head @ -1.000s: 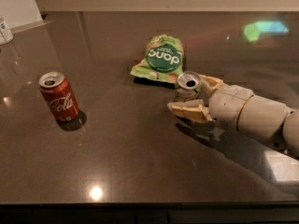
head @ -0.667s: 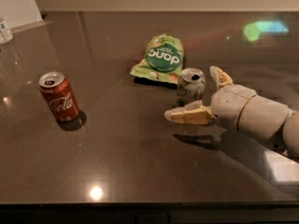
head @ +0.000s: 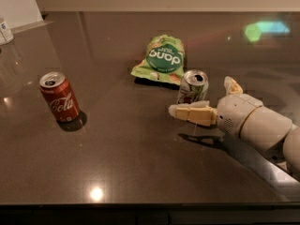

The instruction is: Place 7up can upright

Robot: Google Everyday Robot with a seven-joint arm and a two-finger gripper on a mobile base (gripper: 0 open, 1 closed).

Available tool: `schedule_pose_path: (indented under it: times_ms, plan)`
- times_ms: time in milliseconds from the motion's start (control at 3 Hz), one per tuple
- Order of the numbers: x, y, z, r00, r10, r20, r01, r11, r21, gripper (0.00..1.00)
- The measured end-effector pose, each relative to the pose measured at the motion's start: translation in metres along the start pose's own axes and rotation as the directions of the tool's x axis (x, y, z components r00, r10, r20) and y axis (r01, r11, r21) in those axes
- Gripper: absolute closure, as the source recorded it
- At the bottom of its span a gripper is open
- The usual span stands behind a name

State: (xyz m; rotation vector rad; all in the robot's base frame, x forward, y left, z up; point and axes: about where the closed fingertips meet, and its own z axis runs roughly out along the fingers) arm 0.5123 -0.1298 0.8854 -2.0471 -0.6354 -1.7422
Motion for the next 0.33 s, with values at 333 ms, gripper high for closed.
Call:
schedule_pose_path:
  times_ms: [333]
  plan:
    - [0.0012,0.0037,0.0007,1.0,0.025,-0.008,-0.025,0.9996,-0.015,0.0]
